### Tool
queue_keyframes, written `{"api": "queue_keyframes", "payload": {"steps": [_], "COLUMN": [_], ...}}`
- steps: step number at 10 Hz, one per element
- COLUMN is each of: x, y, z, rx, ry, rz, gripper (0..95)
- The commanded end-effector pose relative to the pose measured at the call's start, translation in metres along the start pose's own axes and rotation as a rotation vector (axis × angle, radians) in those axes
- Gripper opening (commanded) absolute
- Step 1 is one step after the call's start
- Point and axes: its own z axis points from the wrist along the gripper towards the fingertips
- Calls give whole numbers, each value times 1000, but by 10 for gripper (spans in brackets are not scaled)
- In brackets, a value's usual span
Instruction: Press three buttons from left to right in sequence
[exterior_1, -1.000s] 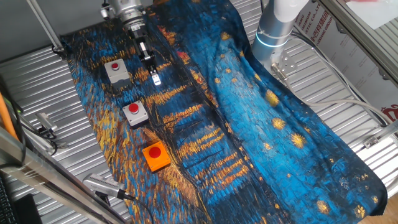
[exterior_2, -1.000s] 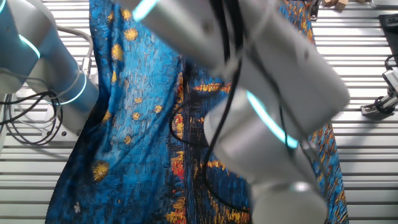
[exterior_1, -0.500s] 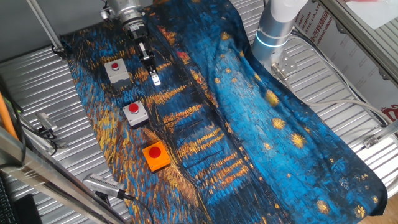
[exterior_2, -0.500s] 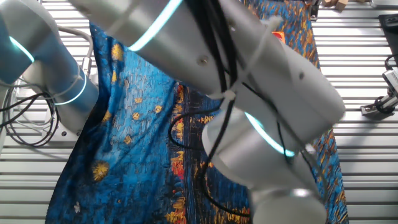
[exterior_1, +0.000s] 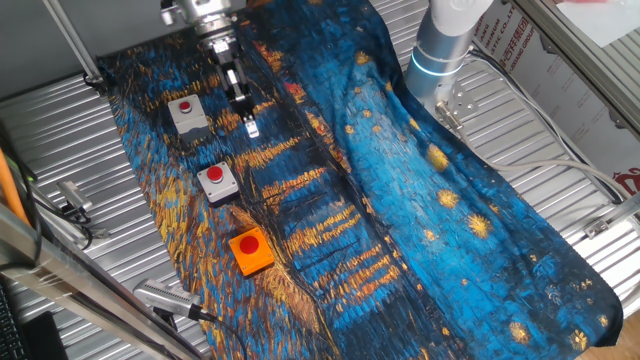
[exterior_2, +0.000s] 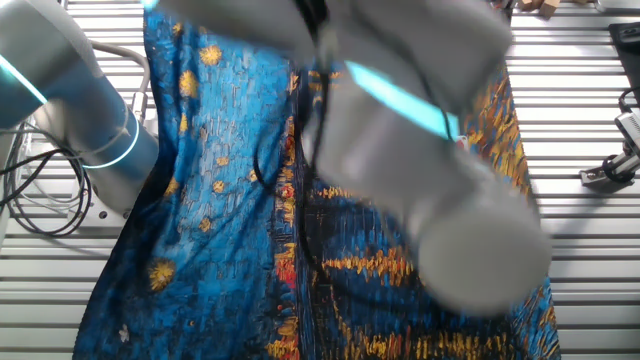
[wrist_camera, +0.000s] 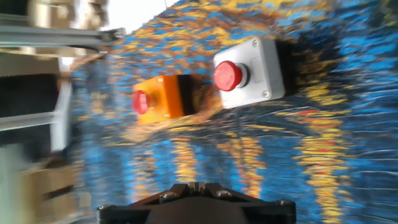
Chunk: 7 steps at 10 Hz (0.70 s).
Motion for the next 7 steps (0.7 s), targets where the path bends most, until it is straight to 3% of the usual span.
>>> {"api": "queue_keyframes", "payload": {"steps": [1,4,6,7], "x": [1,1,1,0], "y": [-2,-2,-2,-3], "z": [0,0,0,0], "rx": [321,398,478,492], "ry": [-45,-53,-57,-56], "rz": [-70,-76,-92,-97], "gripper": [0,0,0,0]}}
